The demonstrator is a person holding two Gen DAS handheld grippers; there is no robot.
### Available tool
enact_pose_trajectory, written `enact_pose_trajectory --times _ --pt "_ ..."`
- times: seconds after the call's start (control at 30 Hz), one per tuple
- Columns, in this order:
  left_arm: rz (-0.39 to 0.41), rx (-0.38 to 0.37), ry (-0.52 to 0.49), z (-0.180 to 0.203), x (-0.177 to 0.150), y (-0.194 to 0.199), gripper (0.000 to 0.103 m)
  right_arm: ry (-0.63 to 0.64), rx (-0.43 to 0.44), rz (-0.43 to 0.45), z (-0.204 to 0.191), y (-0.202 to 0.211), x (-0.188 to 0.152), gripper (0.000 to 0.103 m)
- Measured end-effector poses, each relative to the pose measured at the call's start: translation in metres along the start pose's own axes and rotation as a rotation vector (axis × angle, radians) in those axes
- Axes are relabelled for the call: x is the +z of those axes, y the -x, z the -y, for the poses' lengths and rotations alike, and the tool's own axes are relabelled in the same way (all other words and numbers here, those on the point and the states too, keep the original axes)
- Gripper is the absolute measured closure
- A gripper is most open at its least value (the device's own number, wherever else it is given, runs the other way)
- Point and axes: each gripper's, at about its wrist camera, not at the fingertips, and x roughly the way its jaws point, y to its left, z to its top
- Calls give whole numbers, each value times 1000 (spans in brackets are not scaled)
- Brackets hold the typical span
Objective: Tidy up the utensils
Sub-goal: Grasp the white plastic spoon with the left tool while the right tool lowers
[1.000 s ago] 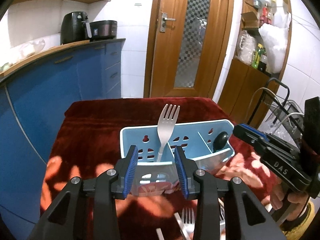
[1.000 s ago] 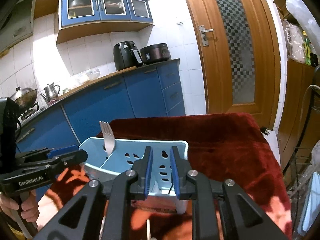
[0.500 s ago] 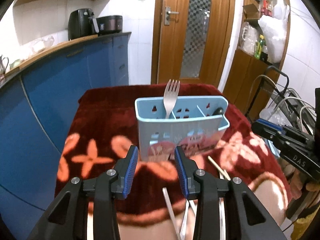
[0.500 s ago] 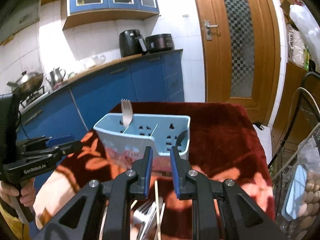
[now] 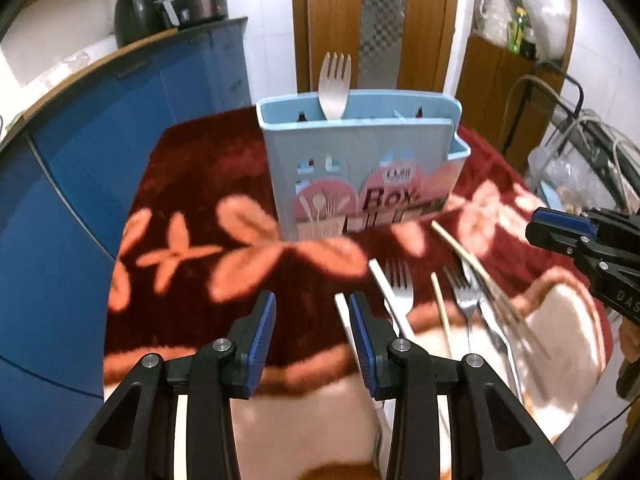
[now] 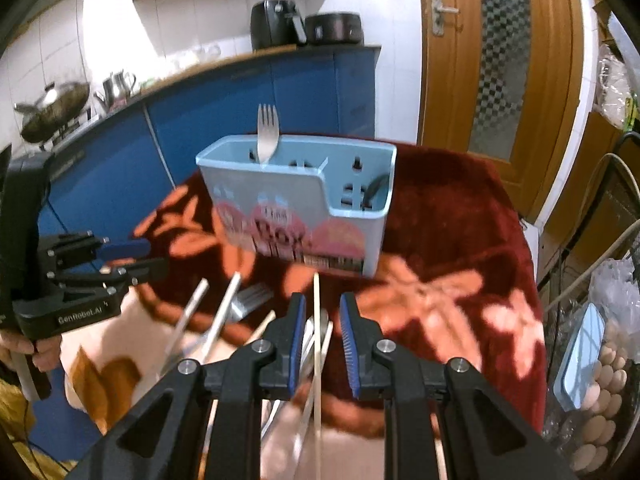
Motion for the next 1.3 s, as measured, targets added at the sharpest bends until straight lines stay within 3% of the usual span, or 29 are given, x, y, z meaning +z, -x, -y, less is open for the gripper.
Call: enact_pose_trajectory --times 0.4,0.53,0.73,0.93,1.3 --pt "-188 -74 -22 11 -9 -26 64 9 43 -183 1 -30 -18 83" --pt "-206 -62 -52 16 -11 -31 64 19 57 -241 0 -41 -23 83" --pt "-240 -86 -19 10 -11 -41 64 23 65 -286 0 -49 -27 88" --pt "-260 -129 18 6 -11 -48 91 16 71 -312 2 -55 -27 94" --pt "-255 -93 43 -9 -9 -43 97 -70 114 -324 20 -44 -27 96"
